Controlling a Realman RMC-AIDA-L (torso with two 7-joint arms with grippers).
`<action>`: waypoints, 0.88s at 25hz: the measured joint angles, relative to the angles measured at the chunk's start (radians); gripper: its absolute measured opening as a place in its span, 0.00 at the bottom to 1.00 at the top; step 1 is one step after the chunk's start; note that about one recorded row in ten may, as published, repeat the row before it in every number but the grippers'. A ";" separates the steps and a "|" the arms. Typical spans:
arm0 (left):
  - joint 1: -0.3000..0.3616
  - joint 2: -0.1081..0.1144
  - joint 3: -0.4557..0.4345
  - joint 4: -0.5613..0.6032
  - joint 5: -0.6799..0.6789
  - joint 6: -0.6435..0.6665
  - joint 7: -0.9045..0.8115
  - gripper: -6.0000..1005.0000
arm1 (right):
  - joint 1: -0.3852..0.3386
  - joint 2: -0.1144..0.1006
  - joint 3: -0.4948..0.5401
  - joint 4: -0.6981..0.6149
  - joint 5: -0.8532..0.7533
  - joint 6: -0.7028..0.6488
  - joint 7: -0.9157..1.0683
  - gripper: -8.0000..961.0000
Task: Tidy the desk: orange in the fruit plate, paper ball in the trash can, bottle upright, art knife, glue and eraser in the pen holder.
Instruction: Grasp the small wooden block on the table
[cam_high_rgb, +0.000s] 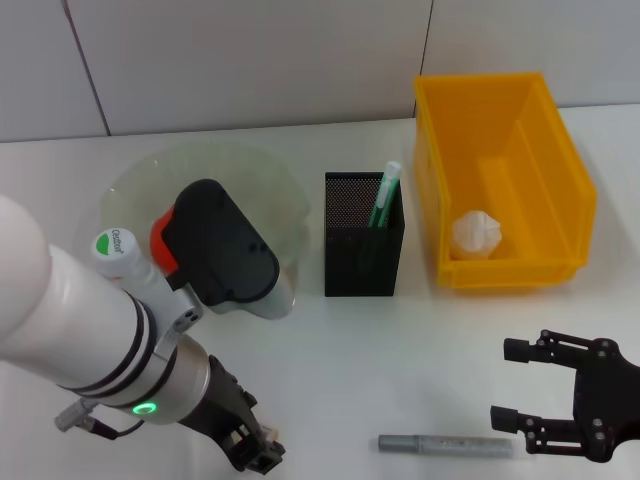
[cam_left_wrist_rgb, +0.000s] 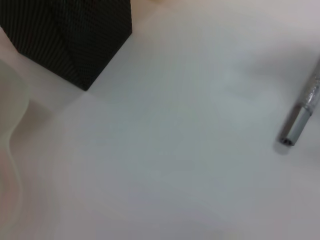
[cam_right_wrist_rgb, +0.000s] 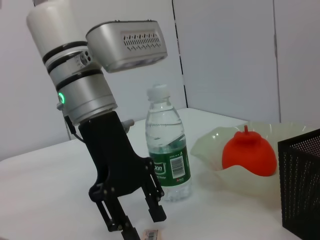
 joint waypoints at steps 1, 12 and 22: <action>0.000 0.000 0.000 0.000 0.000 0.000 0.000 0.57 | 0.000 0.000 0.000 -0.001 0.000 0.001 0.000 0.83; -0.034 0.000 0.014 -0.069 0.038 -0.008 -0.005 0.55 | 0.008 0.000 0.000 -0.012 -0.002 0.001 0.000 0.83; -0.050 0.000 0.019 -0.094 0.029 -0.018 -0.009 0.53 | 0.008 0.000 0.000 -0.012 -0.004 0.001 0.000 0.83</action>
